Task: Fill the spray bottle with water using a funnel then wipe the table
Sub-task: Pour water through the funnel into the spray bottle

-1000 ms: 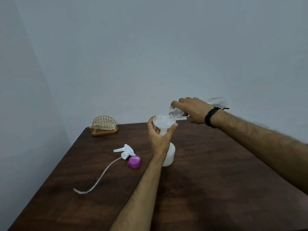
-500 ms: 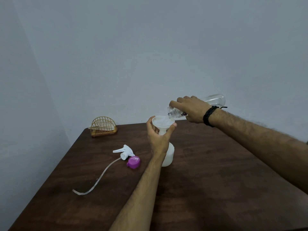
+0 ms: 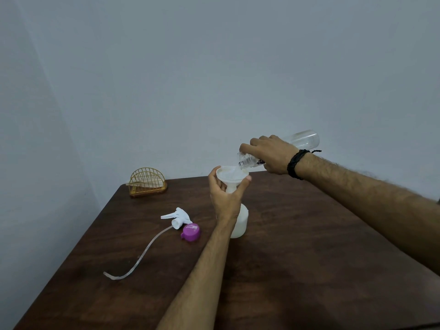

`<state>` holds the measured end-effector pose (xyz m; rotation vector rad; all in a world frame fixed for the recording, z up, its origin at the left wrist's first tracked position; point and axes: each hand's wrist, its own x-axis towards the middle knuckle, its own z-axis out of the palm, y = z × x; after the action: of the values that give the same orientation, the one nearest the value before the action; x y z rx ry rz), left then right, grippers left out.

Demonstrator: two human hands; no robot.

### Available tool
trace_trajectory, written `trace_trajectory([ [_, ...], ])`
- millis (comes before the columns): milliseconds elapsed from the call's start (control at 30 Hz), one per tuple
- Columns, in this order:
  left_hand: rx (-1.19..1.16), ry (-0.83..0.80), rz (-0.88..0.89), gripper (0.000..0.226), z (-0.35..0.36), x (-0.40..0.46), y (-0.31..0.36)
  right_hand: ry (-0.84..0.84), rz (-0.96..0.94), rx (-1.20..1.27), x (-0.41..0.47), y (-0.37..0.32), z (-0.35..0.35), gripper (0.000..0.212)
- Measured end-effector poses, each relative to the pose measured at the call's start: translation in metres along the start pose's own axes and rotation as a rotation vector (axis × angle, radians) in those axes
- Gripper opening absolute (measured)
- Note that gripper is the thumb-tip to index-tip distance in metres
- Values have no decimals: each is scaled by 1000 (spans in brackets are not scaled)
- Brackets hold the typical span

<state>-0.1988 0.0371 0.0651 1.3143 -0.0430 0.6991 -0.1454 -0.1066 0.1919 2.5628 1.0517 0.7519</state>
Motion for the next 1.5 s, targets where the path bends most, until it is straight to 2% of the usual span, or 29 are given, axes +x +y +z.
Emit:
trace_trajectory([
  [700, 72, 10, -7, 88, 2, 1, 0, 28, -69, -147, 5, -5, -7, 65],
  [867, 82, 9, -4, 82, 1, 1, 2, 90, -114, -167, 8, -4, -7, 63],
  [1033, 56, 12, -13, 80, 2, -1, 4, 169, -209, -310, 9, -4, -4, 65],
  [1233, 94, 18, -12, 79, 2, -2, 8, 229, -280, -375, 9, -7, 2, 52],
  [1367, 83, 12, -27, 77, 2, -3, 12, 211, -185, -236, 7, -9, 4, 60],
  [1500, 55, 9, -48, 77, 1, -2, 12, 10, 13, 182, 0, -6, 11, 58],
])
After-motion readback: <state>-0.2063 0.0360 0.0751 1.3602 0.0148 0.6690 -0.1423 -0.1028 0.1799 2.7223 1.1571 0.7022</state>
